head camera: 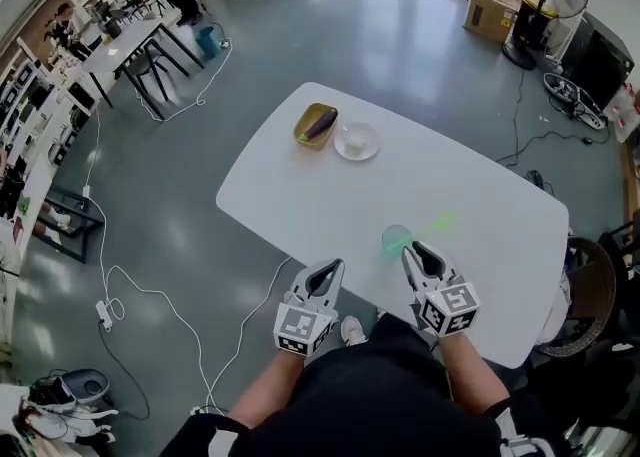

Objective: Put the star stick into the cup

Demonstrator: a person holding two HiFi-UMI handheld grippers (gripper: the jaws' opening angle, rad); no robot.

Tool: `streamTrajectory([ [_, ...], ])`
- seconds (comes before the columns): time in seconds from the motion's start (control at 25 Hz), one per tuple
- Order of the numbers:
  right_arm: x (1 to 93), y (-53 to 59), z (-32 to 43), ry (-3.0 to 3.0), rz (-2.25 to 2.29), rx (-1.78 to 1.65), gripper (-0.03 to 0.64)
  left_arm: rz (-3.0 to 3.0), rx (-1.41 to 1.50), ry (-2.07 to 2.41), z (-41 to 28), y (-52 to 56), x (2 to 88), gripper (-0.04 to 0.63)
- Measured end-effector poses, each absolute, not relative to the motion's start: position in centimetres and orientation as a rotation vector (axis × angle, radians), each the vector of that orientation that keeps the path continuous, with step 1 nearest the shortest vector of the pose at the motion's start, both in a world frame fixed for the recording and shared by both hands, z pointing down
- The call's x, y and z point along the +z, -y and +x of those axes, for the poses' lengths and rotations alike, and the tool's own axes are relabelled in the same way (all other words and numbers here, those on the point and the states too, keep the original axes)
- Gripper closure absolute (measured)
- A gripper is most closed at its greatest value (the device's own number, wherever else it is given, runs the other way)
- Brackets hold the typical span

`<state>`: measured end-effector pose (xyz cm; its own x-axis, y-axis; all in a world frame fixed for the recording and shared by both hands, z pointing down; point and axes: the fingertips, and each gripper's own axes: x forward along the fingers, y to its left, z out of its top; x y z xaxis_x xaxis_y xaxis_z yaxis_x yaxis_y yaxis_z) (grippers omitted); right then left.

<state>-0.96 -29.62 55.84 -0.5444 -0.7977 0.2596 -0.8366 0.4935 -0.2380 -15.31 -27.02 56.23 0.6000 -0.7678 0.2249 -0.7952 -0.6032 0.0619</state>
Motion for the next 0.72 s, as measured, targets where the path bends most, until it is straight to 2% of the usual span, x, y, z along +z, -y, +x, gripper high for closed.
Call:
streamTrajectory([
  [0.32,49.5,29.3,-1.8,2.675,1.466,0.199,0.611,2.675,0.246,1.322,-15.2,27.0,55.8,0.583],
  [0.72,47.9,28.7,-2.6,2.633,1.448,0.046,0.614,2.674,0.235,1.336,-15.8,27.0,55.3,0.583],
])
